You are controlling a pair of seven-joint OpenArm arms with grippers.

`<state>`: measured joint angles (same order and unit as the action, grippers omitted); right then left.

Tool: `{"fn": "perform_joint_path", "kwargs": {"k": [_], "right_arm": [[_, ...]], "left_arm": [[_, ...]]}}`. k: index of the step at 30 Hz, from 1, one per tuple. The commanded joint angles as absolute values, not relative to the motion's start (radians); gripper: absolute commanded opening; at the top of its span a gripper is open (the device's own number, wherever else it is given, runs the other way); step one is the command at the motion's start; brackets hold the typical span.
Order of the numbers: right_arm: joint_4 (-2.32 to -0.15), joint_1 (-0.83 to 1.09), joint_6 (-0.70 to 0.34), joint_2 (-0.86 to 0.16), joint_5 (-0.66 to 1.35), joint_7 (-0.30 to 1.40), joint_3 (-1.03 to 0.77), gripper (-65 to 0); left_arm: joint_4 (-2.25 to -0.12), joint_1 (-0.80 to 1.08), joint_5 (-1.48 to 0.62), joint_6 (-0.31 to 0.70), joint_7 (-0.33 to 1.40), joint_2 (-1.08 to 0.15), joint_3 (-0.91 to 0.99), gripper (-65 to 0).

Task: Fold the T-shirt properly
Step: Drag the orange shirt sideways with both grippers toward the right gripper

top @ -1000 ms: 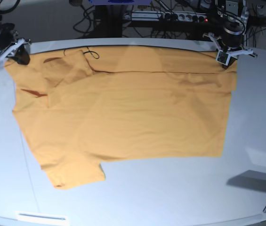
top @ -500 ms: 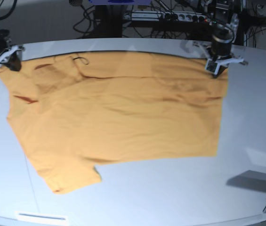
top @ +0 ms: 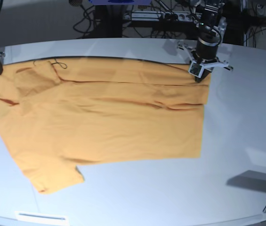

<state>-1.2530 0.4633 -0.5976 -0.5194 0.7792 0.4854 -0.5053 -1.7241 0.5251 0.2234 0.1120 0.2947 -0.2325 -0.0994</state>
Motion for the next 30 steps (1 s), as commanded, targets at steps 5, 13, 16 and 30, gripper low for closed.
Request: {"fn": "perform_joint_path", "kwargs": {"k": [5, 13, 16, 30], "right_arm": [[-1.193, 0.45, -0.547, -0.535, 0.564, 0.598, -0.507, -65.0], [-1.193, 0.45, -0.552, -0.527, 0.541, 0.601, -0.509, -65.0], [-1.198, 0.472, -0.552, -0.527, 0.542, 0.599, -0.509, -65.0], [-1.204, 0.541, -0.607, -0.503, 0.538, 0.602, -0.616, -65.0]], "left_arm": [[-1.716, 0.542, 0.209, 0.185, 0.387, -0.219, -0.18, -65.0], [-1.715, 0.55, 0.209, 0.183, 0.387, -0.193, -0.216, -65.0], [-1.716, 0.576, 0.209, 0.183, 0.387, -0.193, -0.216, -65.0], [-1.773, 0.645, 0.208, 0.18, 0.386, -0.226, -0.199, -65.0]]}}
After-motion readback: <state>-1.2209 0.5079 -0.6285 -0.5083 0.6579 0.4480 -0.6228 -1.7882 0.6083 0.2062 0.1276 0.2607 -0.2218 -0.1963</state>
